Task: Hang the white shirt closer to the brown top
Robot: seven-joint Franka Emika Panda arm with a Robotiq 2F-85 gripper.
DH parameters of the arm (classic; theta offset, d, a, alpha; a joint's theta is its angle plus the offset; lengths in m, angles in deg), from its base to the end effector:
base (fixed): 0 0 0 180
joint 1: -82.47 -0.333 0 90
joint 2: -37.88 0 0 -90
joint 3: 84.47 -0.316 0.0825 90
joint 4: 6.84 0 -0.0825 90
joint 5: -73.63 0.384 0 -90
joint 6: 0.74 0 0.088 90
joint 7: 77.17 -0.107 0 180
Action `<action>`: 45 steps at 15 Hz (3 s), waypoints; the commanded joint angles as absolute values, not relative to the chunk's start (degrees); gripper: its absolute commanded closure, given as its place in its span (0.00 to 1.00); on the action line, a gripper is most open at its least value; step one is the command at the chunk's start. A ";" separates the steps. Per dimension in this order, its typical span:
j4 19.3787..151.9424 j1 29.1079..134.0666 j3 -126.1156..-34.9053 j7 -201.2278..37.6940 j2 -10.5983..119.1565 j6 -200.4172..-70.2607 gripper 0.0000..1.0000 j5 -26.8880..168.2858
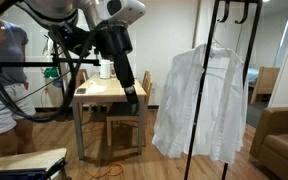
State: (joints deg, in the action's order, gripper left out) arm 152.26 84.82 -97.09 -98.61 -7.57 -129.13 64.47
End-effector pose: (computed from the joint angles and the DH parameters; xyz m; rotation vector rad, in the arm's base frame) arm 0.3277 0.0515 0.4495 2.8745 -0.2241 0.4398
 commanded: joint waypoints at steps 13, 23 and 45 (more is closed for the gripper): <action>134.79 84.96 -99.06 -98.38 10.74 -135.55 0.00 61.92; 125.26 81.48 -99.01 -95.15 13.74 -135.06 0.00 59.28; 105.36 82.39 -106.23 -97.49 32.60 -156.32 0.00 43.09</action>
